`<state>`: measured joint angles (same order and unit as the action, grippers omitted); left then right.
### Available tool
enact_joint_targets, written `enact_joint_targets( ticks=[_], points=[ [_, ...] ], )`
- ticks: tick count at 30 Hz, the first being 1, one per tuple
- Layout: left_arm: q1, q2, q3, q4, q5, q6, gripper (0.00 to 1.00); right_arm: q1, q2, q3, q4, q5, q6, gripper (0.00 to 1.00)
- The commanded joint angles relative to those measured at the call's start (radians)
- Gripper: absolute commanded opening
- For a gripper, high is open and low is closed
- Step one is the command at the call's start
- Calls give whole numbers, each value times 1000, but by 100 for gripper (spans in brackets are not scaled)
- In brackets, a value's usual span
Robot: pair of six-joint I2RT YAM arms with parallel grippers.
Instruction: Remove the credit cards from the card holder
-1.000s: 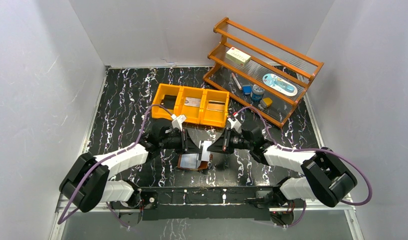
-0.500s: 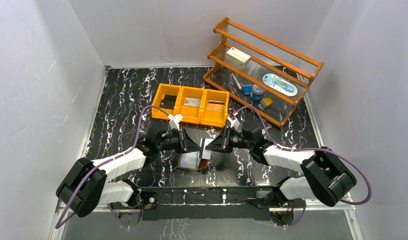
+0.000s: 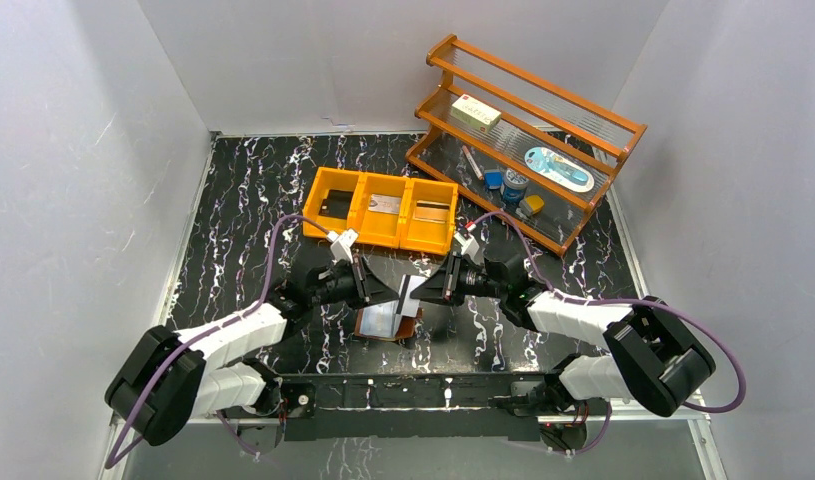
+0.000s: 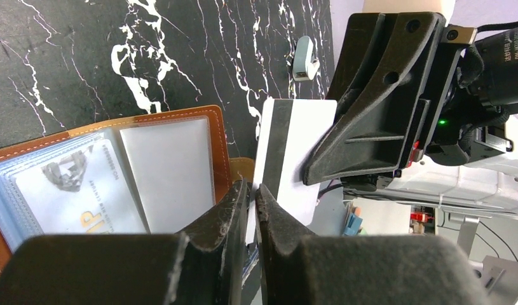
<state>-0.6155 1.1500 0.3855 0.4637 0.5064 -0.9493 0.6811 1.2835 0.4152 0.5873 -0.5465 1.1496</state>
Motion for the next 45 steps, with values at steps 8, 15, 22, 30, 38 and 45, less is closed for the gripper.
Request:
enact_joint_targets(
  ticks=[8,15,22,30,38,45],
  points=[
    [-1,-62,19,-93,-57,61,23,4,-50,37,-43,38,-30,0],
    [0,-168,94,-393,-250,165,53,3,-72,186,-324,178,-192,0],
    [3,-213,188,-673,-484,261,72,5,-7,347,-468,258,-306,0],
    [113,-220,287,-866,-614,333,94,4,158,611,-590,301,-447,0],
    [380,-145,375,-950,-483,403,97,4,329,846,-683,366,-548,0],
    [408,-187,365,-956,-668,494,98,7,514,1141,-845,553,-679,0]
  ],
)
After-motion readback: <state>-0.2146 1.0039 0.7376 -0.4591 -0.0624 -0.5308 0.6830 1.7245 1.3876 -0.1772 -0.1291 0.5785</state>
